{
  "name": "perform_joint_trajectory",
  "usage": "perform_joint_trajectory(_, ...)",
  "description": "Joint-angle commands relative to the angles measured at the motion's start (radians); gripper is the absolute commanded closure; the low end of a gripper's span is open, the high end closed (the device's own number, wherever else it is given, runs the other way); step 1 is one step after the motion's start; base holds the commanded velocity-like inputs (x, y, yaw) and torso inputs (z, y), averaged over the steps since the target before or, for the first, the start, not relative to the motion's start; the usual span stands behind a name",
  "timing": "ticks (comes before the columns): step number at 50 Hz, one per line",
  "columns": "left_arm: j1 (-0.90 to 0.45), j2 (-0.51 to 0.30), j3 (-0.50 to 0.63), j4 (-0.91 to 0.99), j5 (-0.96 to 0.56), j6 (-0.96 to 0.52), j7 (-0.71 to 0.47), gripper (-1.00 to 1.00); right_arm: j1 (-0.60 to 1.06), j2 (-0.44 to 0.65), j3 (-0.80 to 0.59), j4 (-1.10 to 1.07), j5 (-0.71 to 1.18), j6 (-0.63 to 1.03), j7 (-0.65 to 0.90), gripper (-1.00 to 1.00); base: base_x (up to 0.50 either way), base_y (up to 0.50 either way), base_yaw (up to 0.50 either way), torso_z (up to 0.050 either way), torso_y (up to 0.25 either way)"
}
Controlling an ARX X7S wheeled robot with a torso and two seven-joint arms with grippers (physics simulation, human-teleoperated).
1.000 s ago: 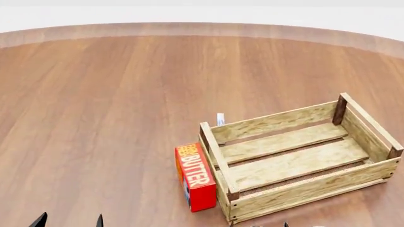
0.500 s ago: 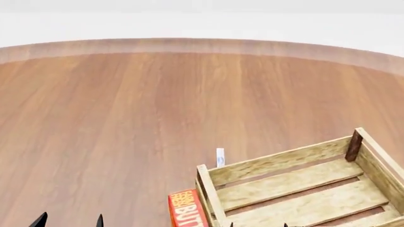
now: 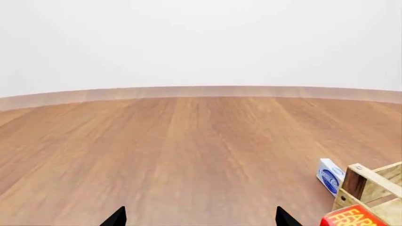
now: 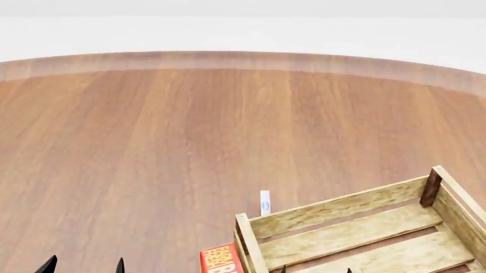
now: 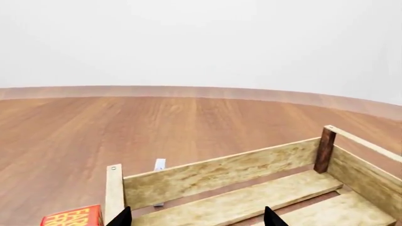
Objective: Pick up the tomato sauce, and put it in the wooden tray.
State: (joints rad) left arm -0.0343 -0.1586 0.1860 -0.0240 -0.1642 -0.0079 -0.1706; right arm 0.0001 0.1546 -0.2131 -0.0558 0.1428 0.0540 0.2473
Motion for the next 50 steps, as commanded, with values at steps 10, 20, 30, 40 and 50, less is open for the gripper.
perform_joint_trajectory(10, 0.003, 0.004, -0.005, -0.001, 0.002, 0.007, 0.003, -1.0, -0.071, 0.003, -0.008, -0.114, -0.026, 0.026, 0.017, -1.0, 0.0, 0.0, 0.0, 0.0, 0.0)
perform_joint_trajectory(20, 0.005, -0.001, 0.001, 0.008, -0.004, 0.002, -0.005, -1.0, -0.232, 0.054, -0.025, -0.276, -0.061, -0.009, 0.043, -1.0, 0.0, 0.0, 0.0, 0.0, 0.0)
perform_joint_trajectory(30, 0.003, -0.006, 0.005, -0.002, -0.01, 0.012, -0.009, -1.0, -0.383, 0.091, -0.048, -0.358, -0.099, -0.127, 0.058, -1.0, 0.0, 0.0, 0.0, 0.0, 0.0)
perform_joint_trajectory(40, 0.001, -0.01, 0.012, 0.003, -0.013, 0.008, -0.017, -1.0, -0.556, 0.139, -0.044, -0.439, -0.133, -0.241, 0.092, -1.0, 0.0, 0.0, 0.0, 0.0, 0.0)
perform_joint_trajectory(50, -0.002, -0.013, 0.018, -0.001, -0.017, 0.01, -0.024, -1.0, -0.658, 0.161, -0.031, -0.412, -0.11, -0.38, 0.116, -1.0, 0.0, 0.0, 0.0, 0.0, 0.0)
